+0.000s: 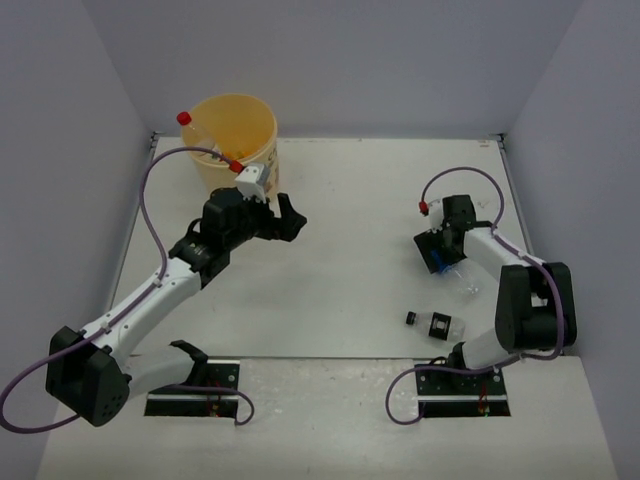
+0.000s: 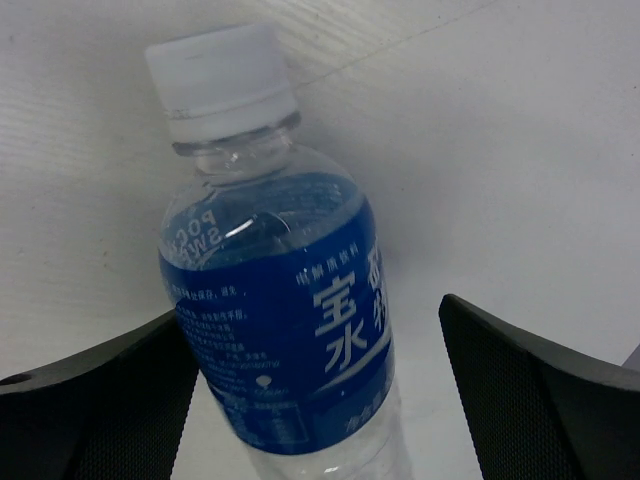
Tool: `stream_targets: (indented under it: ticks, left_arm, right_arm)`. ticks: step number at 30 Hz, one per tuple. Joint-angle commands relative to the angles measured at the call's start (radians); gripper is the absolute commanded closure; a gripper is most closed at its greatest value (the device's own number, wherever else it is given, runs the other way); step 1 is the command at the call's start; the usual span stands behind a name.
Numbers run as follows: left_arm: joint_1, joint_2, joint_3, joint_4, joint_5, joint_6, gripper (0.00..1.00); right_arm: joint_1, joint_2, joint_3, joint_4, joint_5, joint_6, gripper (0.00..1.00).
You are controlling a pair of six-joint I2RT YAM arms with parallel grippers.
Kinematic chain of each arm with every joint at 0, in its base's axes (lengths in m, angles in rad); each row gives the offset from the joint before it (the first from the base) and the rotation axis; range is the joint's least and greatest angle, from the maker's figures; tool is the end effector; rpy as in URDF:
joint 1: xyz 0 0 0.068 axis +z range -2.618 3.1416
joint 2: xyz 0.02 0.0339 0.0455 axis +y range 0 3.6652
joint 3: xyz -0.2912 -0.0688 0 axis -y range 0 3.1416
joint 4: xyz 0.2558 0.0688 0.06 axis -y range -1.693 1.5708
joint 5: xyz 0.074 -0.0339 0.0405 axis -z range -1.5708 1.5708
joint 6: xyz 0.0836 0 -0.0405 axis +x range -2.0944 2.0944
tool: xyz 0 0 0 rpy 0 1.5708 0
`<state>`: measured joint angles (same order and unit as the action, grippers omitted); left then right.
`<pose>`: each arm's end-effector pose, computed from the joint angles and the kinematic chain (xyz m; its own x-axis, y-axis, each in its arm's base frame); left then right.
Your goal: Put the plastic bottles in the bin
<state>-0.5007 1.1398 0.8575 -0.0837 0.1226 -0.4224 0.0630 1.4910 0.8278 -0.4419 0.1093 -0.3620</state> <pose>0.2647 -0.1565 0.3083 -0.5227 -0.1778 -0.8338 0.3972 0.8146 -0.4227 0.3058 0.0102 0.1532 -0.8291 -0.4050 -0.3854 -0.3286 0.9107 -0.2502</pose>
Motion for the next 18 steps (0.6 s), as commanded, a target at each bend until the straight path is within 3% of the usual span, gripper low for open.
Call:
stream_targets:
  ticks: [1, 4, 6, 12, 18]
  left_arm:
    - [-0.004, -0.043, -0.012, 0.039, -0.017, 0.039, 0.0]
    - [-0.004, -0.049, -0.013, 0.039, -0.028, 0.045, 0.0]
    - [-0.004, -0.049, -0.012, 0.039, -0.037, 0.045, 0.0]
    - [-0.002, -0.033, 0.004, 0.044, -0.05, 0.025, 0.0]
    - [-0.003, -0.018, 0.017, 0.033, -0.066, -0.005, 0.0]
  right_arm:
    - [-0.023, 0.065, 0.07, 0.038, 0.033, -0.032, 0.01]
    - [-0.026, 0.13, 0.096, 0.035, 0.006, -0.029, 0.01]
    - [-0.026, 0.149, 0.114, 0.014, -0.025, -0.016, 0.11]
    - [-0.026, 0.101, 0.159, -0.008, -0.103, 0.009, 0.74]
    - [-0.021, -0.012, 0.188, 0.037, -0.219, 0.063, 0.86]
